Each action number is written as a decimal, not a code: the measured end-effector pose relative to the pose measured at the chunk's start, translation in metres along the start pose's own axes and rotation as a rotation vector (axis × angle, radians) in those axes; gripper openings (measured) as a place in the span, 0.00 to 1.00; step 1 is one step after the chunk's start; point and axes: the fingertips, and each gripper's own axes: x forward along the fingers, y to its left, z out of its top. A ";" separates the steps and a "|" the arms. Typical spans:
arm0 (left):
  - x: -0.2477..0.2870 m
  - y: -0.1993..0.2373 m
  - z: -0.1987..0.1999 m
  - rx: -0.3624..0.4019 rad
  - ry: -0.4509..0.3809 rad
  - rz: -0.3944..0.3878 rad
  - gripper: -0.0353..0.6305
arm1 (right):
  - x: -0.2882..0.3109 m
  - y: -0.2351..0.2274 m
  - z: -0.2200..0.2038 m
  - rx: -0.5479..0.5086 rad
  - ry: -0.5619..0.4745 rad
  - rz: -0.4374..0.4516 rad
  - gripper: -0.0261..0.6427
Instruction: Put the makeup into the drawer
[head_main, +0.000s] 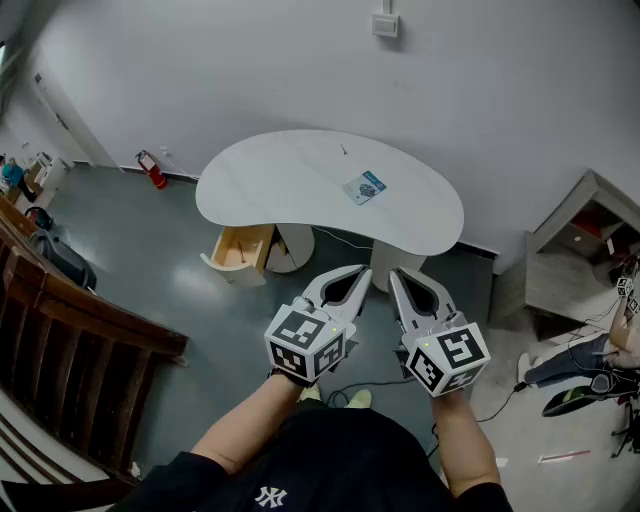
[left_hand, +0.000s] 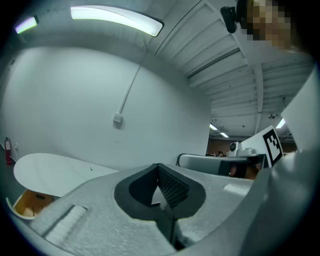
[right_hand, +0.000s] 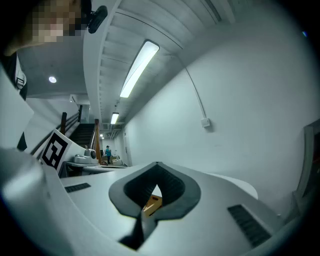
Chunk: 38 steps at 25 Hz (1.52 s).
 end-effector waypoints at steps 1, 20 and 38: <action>0.001 -0.001 0.000 0.002 -0.001 0.000 0.07 | -0.001 -0.001 0.000 -0.003 0.000 -0.001 0.06; -0.001 0.026 -0.005 -0.016 0.007 0.079 0.07 | -0.010 -0.030 -0.002 0.099 -0.035 0.005 0.06; 0.059 0.107 -0.019 -0.056 0.065 0.070 0.07 | 0.081 -0.058 -0.015 0.102 0.016 0.007 0.06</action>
